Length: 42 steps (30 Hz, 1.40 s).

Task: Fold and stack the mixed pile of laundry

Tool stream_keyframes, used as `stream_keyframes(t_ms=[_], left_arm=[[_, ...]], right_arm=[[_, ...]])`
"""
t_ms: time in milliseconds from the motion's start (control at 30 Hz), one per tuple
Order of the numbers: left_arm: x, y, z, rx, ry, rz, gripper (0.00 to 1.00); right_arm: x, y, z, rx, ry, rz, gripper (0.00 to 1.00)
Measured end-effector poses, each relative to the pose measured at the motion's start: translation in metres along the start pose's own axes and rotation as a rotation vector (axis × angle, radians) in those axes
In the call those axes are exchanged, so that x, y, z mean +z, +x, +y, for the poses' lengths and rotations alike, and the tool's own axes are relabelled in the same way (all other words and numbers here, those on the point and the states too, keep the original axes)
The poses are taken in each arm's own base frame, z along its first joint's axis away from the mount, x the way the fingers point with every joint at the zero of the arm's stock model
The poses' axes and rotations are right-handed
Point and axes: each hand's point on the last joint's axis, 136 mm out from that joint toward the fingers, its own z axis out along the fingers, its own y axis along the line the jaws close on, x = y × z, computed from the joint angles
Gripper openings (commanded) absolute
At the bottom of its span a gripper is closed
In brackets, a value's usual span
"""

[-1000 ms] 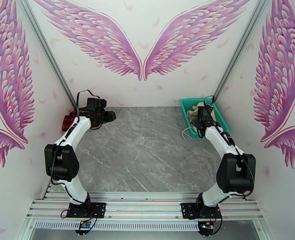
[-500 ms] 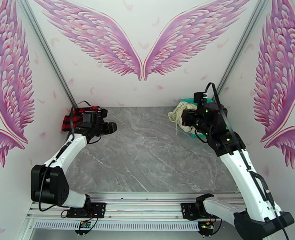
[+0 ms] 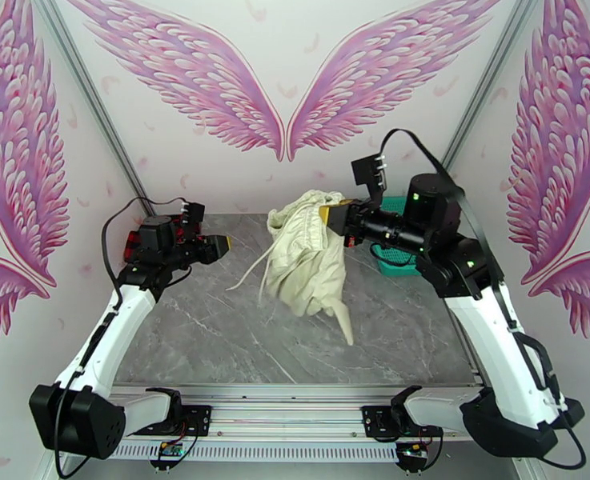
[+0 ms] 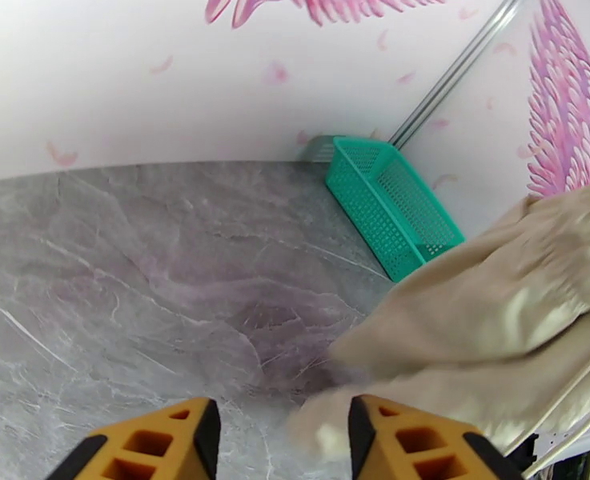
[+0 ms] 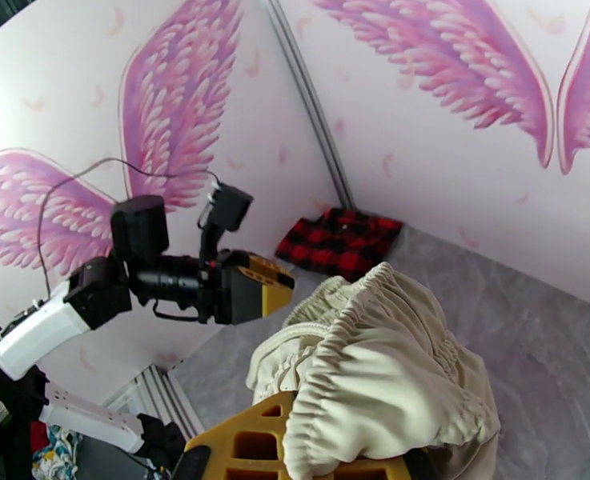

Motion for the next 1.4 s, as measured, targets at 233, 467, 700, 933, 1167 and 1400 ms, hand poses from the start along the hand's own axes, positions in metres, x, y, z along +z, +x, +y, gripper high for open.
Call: stream_keyframes(t_ms=[233, 467, 700, 933, 1167, 1400], left_arm=[[-0.014, 0.029, 0.002, 0.038, -0.045, 0.054, 0.49], [0.005, 0.081, 0.009, 0.100, -0.082, 0.191, 0.48], [0.066, 0.115, 0.015, 0.200, -0.077, 0.384, 0.49], [0.159, 0.121, 0.036, 0.209, -0.077, 0.517, 0.58], [0.252, 0.112, 0.064, 0.128, -0.077, 0.545, 0.73], [0.300, 0.136, 0.094, 0.058, -0.114, 0.622, 0.75]], right_arm=[[0.079, 0.117, -0.085, 0.148, 0.124, 0.313, 0.45], [0.074, 0.188, -0.182, 0.203, 0.446, 0.460, 0.77], [0.052, 0.186, -0.195, 0.224, 0.551, 0.463, 0.78], [0.036, 0.246, -0.205, 0.387, 0.615, 0.566, 0.79], [0.020, 0.273, -0.254, 0.576, 0.671, 0.553, 0.87], [0.052, 0.324, -0.289, 0.645, 0.634, 0.683, 0.81]])
